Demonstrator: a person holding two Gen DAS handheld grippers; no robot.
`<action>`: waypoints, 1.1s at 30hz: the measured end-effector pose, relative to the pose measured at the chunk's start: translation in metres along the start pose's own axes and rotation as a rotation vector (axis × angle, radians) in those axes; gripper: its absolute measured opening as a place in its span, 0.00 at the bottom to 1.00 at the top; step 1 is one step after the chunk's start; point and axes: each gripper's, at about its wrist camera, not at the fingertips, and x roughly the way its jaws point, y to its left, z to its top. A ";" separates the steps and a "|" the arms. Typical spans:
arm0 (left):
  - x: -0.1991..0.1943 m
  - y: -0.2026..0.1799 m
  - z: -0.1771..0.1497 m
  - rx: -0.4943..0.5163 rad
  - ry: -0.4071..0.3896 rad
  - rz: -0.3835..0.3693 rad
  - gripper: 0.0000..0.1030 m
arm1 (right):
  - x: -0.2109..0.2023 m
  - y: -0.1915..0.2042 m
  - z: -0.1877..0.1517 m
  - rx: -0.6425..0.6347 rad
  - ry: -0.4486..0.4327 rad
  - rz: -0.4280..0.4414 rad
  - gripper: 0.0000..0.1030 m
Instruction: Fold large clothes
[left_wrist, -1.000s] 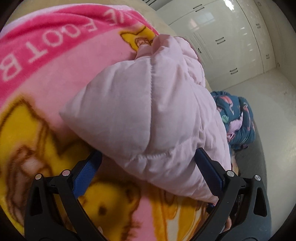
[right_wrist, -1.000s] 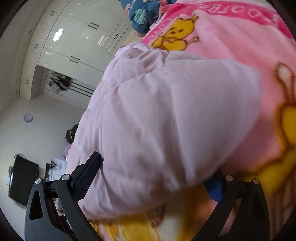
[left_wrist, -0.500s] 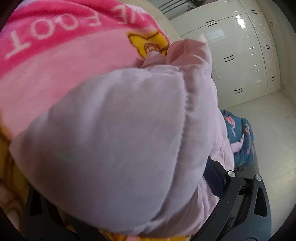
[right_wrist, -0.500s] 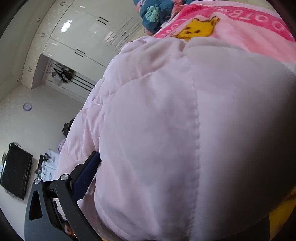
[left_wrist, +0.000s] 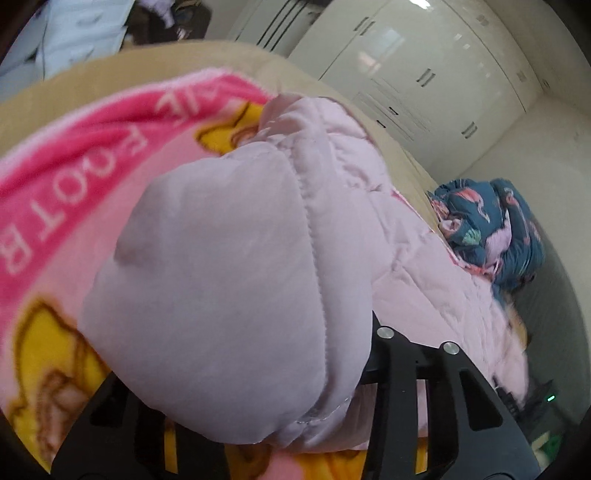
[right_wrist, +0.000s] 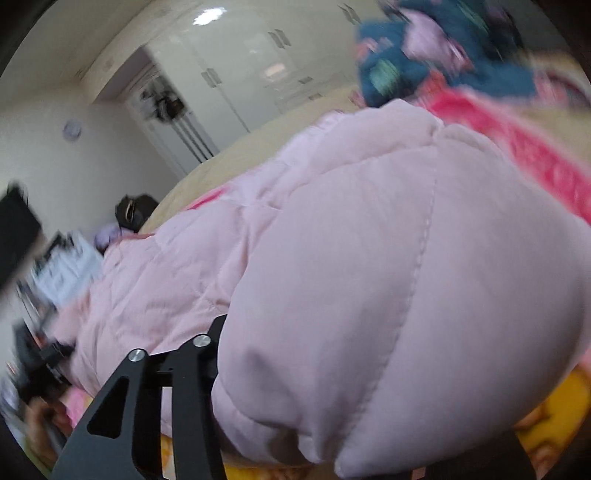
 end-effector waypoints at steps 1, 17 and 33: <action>-0.001 -0.001 0.002 0.017 -0.007 0.005 0.31 | -0.004 0.006 0.001 -0.028 -0.009 -0.001 0.39; -0.075 -0.003 -0.029 0.131 -0.056 0.025 0.30 | -0.091 0.059 -0.026 -0.272 -0.040 0.031 0.37; -0.126 0.004 -0.072 0.155 -0.078 0.035 0.30 | -0.146 0.063 -0.077 -0.263 0.017 0.031 0.37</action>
